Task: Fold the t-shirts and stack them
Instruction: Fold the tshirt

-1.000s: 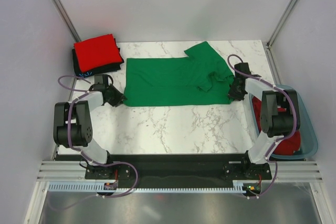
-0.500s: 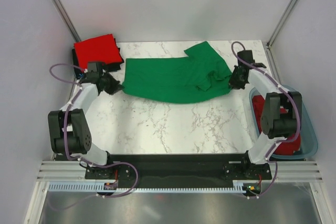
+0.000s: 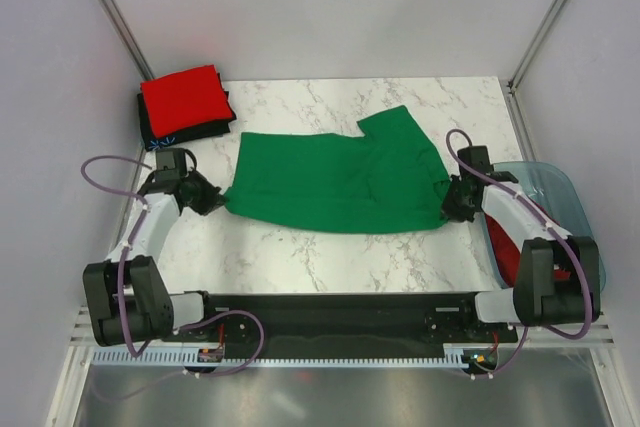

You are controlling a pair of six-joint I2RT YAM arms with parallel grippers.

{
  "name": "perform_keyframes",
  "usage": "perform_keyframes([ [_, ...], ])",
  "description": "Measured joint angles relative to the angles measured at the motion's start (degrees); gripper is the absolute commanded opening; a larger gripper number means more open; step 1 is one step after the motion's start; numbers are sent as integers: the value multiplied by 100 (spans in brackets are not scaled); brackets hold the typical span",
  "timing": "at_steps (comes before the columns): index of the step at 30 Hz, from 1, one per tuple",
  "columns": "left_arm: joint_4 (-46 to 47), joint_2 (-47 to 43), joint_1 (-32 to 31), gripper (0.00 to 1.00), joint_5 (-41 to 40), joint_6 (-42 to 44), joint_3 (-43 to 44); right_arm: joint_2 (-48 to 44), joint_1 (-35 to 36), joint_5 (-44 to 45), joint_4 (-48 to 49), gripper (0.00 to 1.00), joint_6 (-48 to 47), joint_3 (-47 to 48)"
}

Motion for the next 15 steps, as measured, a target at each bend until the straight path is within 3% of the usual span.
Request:
perform_keyframes([
  [2,-166,-31,74,2,24,2,-254,-151,28,-63,-166,17,31,-341],
  [3,-199,-76,109,2,31,2,-369,-282,33,-101,-214,35,63,-461],
  [5,-278,-245,170,10,48,2,-555,-551,33,-136,-286,58,151,-588],
  [6,-284,-330,190,23,81,2,-614,-723,33,-192,-284,73,210,-643],
  [8,-317,-557,219,48,214,87,-710,-1034,31,-339,-330,80,278,-721],
  [9,-358,-680,232,68,321,120,-723,-1172,28,-439,-361,83,295,-748],
  [12,-542,-1082,236,90,487,256,-706,-1521,28,-704,-503,84,330,-761],
  [15,-789,-1596,245,97,527,400,-632,-1794,35,-922,-623,84,339,-719],
])
